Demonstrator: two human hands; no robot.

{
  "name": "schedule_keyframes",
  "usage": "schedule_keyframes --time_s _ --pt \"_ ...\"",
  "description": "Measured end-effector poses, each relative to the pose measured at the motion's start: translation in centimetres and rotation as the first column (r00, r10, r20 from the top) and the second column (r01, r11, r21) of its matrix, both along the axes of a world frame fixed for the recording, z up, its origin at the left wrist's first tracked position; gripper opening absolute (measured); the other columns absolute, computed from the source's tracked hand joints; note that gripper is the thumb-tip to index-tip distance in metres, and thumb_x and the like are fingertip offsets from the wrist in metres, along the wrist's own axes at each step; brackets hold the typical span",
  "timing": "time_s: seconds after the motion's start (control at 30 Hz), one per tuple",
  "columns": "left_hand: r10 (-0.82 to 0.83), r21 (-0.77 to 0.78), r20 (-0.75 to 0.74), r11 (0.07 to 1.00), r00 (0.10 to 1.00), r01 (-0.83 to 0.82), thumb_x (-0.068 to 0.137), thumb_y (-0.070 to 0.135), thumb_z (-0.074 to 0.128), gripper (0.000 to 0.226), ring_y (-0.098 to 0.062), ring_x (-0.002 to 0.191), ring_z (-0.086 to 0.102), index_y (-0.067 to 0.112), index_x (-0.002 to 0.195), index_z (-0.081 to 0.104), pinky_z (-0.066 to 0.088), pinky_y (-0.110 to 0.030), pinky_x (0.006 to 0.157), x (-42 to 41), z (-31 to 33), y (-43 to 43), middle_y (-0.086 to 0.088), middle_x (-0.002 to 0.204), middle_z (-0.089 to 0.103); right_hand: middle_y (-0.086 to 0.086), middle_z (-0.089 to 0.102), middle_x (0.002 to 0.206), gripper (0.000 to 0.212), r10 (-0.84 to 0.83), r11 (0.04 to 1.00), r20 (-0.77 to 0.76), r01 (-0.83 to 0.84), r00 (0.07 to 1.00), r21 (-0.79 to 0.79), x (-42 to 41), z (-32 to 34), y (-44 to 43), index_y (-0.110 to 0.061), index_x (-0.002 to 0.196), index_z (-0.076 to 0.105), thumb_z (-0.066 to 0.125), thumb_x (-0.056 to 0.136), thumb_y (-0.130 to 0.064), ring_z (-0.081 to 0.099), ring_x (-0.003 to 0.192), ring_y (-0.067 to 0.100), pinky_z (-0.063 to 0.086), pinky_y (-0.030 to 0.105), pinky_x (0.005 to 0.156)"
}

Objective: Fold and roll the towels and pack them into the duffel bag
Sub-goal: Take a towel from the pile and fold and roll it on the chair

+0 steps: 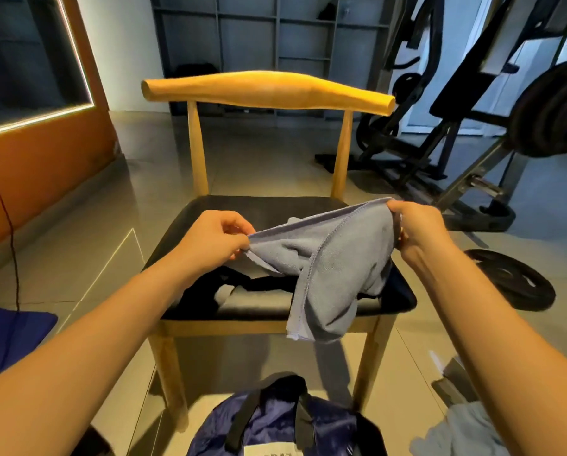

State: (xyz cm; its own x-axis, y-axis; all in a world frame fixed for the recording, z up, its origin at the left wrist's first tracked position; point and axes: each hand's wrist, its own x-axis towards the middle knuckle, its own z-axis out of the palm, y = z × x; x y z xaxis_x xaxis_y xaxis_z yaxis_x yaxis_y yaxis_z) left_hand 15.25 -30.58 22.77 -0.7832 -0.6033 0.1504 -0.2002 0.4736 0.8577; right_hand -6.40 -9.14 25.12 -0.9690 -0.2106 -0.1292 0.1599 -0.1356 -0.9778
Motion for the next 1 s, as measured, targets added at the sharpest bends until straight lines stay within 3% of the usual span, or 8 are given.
schedule_keyframes --time_s 0.17,0.23,0.4,0.57,0.7,0.77,0.93,1.0 --pt "-0.192 -0.398 -0.042 0.903 0.981 0.16 0.081 -0.007 0.059 0.031 -0.02 0.075 0.059 0.023 0.088 0.057 0.055 -0.04 0.07 0.1 -1.1 2.0 0.003 0.081 0.063 0.009 0.061 0.089 0.032 0.006 0.998 0.082 -0.011 0.997 0.064 -1.8 -2.7 0.6 0.004 0.125 0.058 0.059 0.095 -0.006 0.058 0.07 0.02 0.052 0.036 0.076" --pt "-0.27 -0.508 -0.05 0.836 0.961 0.209 0.079 -0.01 0.055 0.033 -0.021 0.075 0.055 0.022 0.085 0.055 0.051 -0.043 0.068 0.1 -1.5 2.9 0.004 0.082 0.058 0.007 0.061 0.084 0.033 0.025 0.993 0.04 -0.03 0.999 0.117 -2.0 -3.1 0.9 0.003 0.125 0.062 0.06 0.093 -0.006 0.059 0.069 0.02 0.054 0.034 0.066" --pt "-0.356 -0.497 0.001 0.81 0.934 0.309 0.08 0.003 0.053 0.027 -0.014 0.085 0.06 0.02 0.083 0.074 0.052 -0.041 0.077 0.2 -4.4 6.3 0.009 0.094 0.06 0.01 0.066 0.086 0.03 -0.047 0.994 0.05 0.041 0.998 0.098 -2.3 -3.2 0.9 -0.004 0.104 0.067 0.074 0.074 -0.001 0.059 0.072 0.022 0.047 0.029 0.054" --pt "-0.4 -0.559 -0.007 0.762 0.917 0.328 0.087 0.016 0.072 0.005 -0.007 0.079 0.05 0.019 0.091 0.072 0.046 -0.031 0.069 0.2 -7.5 9.3 0.008 0.091 0.056 0.005 0.056 0.075 0.012 -0.075 0.985 -0.005 0.075 0.997 0.156 -2.2 -3.6 0.4 -0.007 0.087 0.056 0.063 0.086 0.002 0.05 0.063 0.016 0.046 0.03 0.059" --pt "-0.269 -0.655 0.038 0.72 0.962 0.228 0.078 0.058 0.077 0.043 -0.013 0.081 0.044 0.02 0.085 0.059 0.04 -0.029 0.067 -0.7 -9.4 10.8 0.007 0.089 0.048 0.003 0.058 0.075 0.015 -0.022 0.981 -0.11 0.043 0.994 0.189 -2.0 -4.5 0.6 -0.006 0.094 0.07 0.058 0.089 0.001 0.05 0.066 0.015 0.042 0.025 0.056" --pt "-0.221 -0.729 0.063 0.656 0.973 0.196 0.072 0.064 0.077 0.054 -0.016 0.081 0.041 0.019 0.085 0.052 0.034 -0.029 0.067 -1.0 -10.0 11.6 0.005 0.089 0.046 0.004 0.06 0.076 0.018 -0.024 0.983 -0.115 0.044 0.993 0.179 -2.2 -4.6 0.7 -0.006 0.098 0.072 0.059 0.088 0.002 0.053 0.068 0.017 0.043 0.026 0.057" --pt "-0.105 -0.823 0.136 0.541 0.985 0.171 0.073 0.037 0.082 0.039 -0.024 0.084 0.046 0.017 0.086 0.05 0.031 -0.032 0.069 -1.0 -10.8 12.1 -0.001 0.091 0.048 0.004 0.064 0.084 0.017 -0.025 0.985 -0.126 0.046 0.992 0.168 -2.9 -4.5 0.9 -0.008 0.097 0.07 0.058 0.09 0.001 0.059 0.077 0.016 0.054 0.033 0.074" --pt "-0.095 -0.825 0.121 0.544 0.988 0.153 0.075 0.025 0.078 0.028 -0.024 0.08 0.048 0.018 0.081 0.051 0.03 -0.032 0.067 -0.5 -11.0 11.7 -0.001 0.086 0.049 0.004 0.065 0.086 0.019 -0.023 0.984 -0.129 0.045 0.991 0.172 -3.3 -4.6 1.0 -0.009 0.099 0.07 0.057 0.09 0.0 0.059 0.079 0.017 0.053 0.031 0.07"
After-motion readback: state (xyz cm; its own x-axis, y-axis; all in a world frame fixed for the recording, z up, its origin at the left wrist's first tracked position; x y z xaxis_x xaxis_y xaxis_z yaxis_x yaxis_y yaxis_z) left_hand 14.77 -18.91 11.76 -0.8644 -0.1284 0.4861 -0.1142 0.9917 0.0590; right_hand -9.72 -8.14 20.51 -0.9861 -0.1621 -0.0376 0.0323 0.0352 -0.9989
